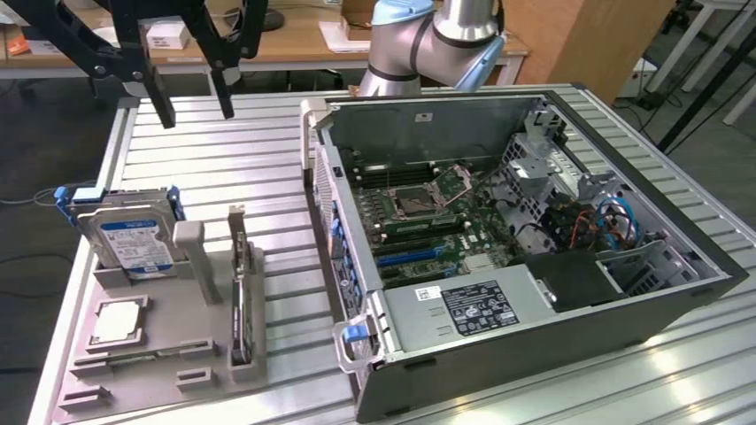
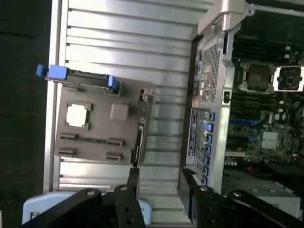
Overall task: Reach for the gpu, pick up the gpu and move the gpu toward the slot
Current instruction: 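Pick up the gpu and move the gpu toward the slot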
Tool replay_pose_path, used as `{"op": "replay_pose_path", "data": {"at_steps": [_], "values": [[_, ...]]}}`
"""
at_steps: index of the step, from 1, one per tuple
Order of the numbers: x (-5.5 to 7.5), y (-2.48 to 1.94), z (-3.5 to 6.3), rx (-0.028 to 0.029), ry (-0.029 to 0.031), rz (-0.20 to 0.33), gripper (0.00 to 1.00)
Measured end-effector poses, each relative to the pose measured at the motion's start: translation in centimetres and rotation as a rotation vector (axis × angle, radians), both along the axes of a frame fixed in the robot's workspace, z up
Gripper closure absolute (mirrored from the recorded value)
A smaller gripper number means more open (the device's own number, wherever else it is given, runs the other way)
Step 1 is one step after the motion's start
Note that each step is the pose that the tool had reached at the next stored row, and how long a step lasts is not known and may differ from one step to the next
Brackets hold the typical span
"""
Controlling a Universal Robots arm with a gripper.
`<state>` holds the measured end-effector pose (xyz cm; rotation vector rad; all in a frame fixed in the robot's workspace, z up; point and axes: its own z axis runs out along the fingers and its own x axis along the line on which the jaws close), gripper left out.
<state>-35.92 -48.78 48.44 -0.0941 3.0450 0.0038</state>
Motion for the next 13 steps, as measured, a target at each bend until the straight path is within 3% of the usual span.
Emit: {"op": "replay_pose_path", "data": {"at_steps": [13], "values": [[0.00, 0.00, 0.04, 0.0001, -0.0001, 0.000, 0.53]]}}
